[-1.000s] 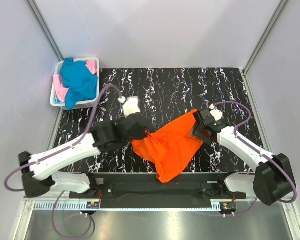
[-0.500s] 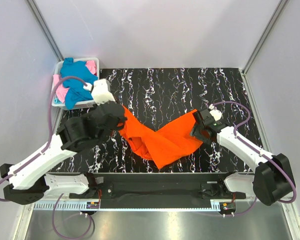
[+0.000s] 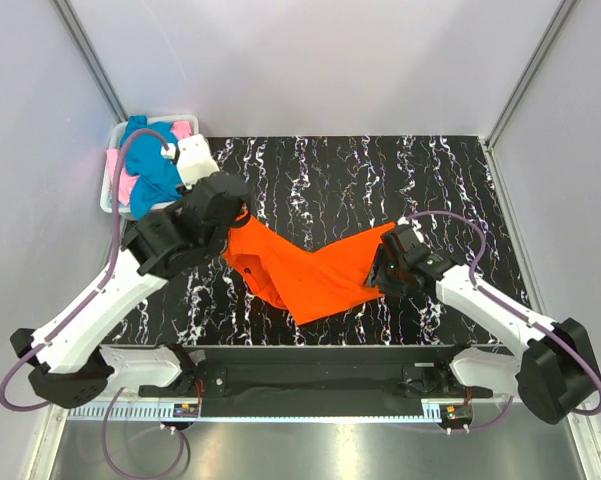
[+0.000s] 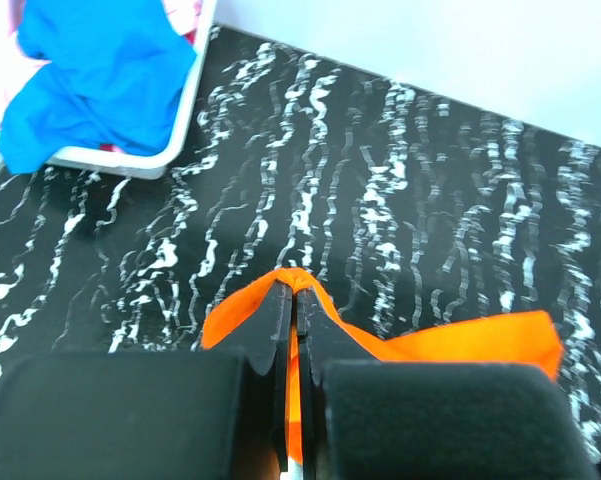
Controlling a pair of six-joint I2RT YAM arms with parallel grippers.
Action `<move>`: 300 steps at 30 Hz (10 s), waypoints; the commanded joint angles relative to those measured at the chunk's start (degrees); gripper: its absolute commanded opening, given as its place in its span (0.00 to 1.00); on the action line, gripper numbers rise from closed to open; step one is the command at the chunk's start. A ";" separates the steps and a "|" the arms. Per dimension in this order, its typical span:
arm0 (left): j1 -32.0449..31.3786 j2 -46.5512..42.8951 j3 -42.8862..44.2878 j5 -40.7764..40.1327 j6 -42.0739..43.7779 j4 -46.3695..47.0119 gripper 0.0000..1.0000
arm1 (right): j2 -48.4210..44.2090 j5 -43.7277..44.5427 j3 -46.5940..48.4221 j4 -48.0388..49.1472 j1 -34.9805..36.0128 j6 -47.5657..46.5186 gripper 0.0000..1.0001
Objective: Fold and stack the t-shirts
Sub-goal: Flatten the tshirt out
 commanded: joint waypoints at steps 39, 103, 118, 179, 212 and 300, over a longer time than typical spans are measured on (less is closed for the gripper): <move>20.97 15.57 6.96 29.85 13.79 13.12 0.00 | 35.50 29.23 29.70 -4.02 36.94 -3.88 0.28; 22.55 -4.30 22.25 22.39 17.75 2.93 0.00 | 4.48 50.86 51.52 -29.42 13.47 -10.56 0.00; 22.55 22.76 16.11 17.64 9.49 8.64 0.00 | 29.16 51.12 39.46 -25.91 7.68 7.54 0.00; 22.81 20.06 -3.58 21.50 3.86 11.28 0.00 | 31.36 7.96 19.59 18.48 0.46 -19.70 0.32; 22.90 13.82 -6.75 20.97 7.11 11.36 0.00 | 43.76 27.73 35.41 12.77 0.20 -22.25 0.00; 22.90 -1.95 27.35 24.85 33.21 11.36 0.00 | -15.58 32.74 48.26 -8.34 0.73 -38.50 0.00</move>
